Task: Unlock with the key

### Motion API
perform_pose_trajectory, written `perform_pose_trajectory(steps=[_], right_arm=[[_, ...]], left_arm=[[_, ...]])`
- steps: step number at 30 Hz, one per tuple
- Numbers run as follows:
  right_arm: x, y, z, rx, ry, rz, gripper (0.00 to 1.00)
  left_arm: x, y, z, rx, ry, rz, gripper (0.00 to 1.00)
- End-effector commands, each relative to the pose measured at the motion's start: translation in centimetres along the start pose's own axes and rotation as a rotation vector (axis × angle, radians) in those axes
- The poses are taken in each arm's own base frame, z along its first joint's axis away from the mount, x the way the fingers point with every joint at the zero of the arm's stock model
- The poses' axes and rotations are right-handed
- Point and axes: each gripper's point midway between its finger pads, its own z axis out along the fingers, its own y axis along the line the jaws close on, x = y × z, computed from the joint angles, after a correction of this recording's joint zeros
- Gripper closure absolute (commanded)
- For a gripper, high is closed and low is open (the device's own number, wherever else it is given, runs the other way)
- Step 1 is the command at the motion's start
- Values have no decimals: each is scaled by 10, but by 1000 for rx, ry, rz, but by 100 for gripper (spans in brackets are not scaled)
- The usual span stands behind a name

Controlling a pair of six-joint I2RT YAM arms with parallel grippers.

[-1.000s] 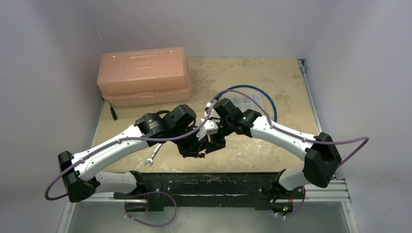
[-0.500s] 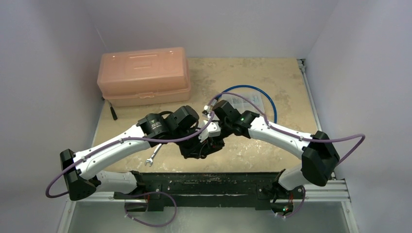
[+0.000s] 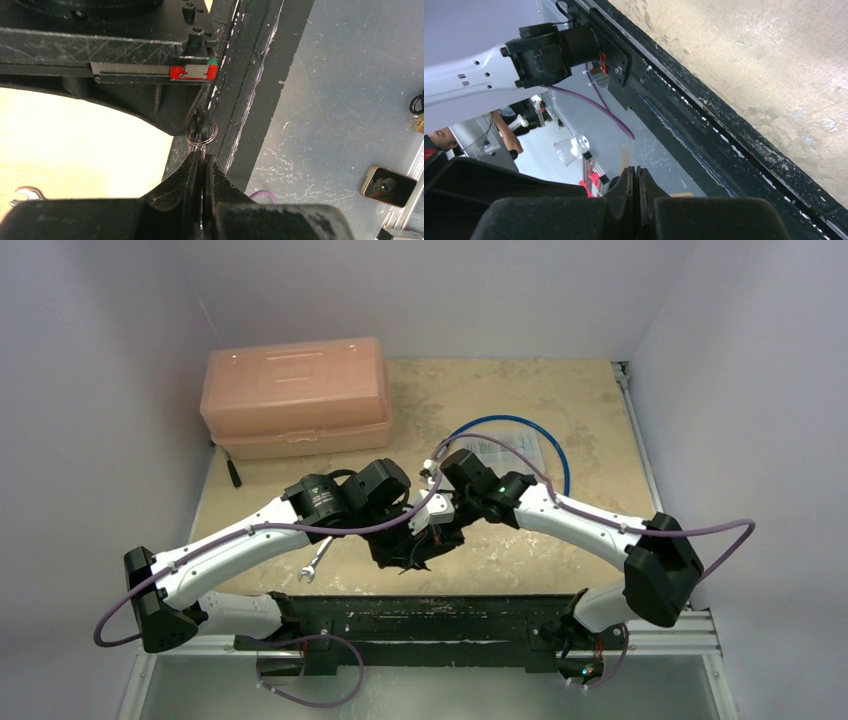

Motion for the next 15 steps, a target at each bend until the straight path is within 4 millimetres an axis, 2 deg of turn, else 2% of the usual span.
perform_pose_trajectory(steps=[1,5,11,15], right_arm=[[4,20,-17,-53,-36,-5,100],[-8,25,-29,-55,-139,15,100],[-21,44,-47,-97,-253,18,100],[-22,42,-55,-77,-292,20,100]], left_arm=[[-18,11,-11,-72,-72,32,100],[-15,8,-9,-54,-69,18,100],[-9,6,-3,-40,-57,-29,100],[-7,10,-2,-69,-53,-54,100]])
